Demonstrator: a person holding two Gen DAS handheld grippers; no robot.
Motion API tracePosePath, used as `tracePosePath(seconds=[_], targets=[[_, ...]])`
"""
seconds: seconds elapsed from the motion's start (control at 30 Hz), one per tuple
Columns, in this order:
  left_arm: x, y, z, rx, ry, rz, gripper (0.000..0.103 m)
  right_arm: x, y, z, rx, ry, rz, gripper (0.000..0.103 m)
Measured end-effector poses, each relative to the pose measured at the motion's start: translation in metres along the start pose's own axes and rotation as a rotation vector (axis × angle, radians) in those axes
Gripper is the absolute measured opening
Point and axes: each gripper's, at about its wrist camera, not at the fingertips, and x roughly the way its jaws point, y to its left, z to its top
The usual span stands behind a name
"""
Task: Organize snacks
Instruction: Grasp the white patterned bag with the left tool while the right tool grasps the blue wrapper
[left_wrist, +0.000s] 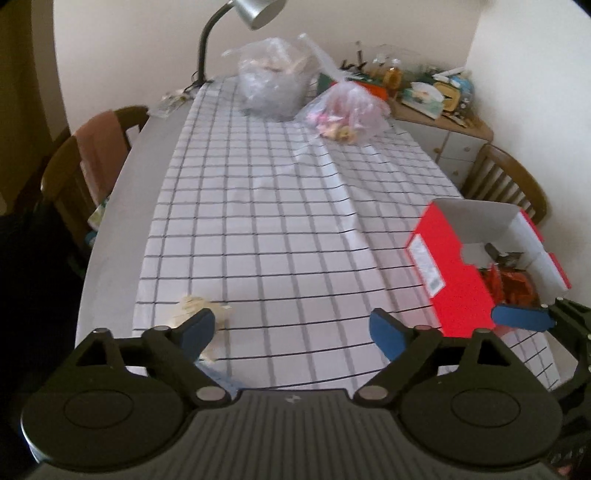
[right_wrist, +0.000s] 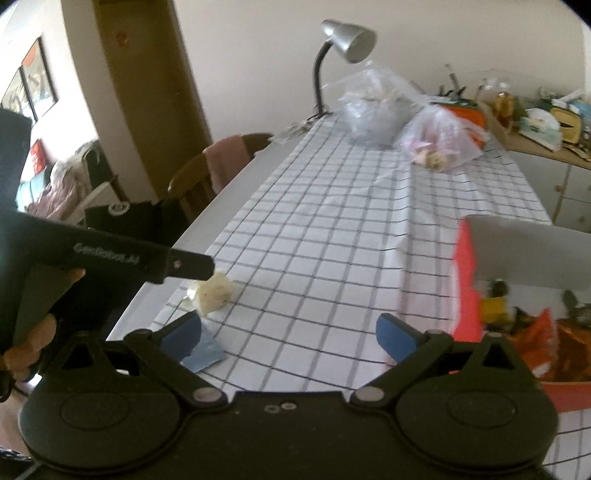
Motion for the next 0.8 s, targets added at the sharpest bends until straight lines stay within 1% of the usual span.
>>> tracePosePath(seconds=[0.2, 0.37, 0.47, 0.63, 0.8], targets=[[0.029, 0.042, -0.002, 0.008, 0.078, 0.056, 0.096, 0.048, 0.051, -0.008, -0.138, 0.095, 0.045, 0.101], [0.055, 0.067, -0.002, 0.033, 0.15, 0.076, 0.096, 0.084, 0.076, -0.012, -0.202, 0.166, 0.095, 0.101], [0.069, 0.075, -0.001, 0.05, 0.18, 0.075, 0.096, 0.104, 0.085, -0.014, -0.222, 0.214, 0.109, 0.1], [0.095, 0.083, 0.001, 0.064, 0.255, 0.028, 0.096, 0.13, 0.09, -0.012, -0.237, 0.276, 0.138, 0.097], [0.116, 0.088, 0.006, 0.089, 0.297, 0.034, 0.096, 0.153, 0.092, -0.007, -0.251, 0.321, 0.161, 0.091]])
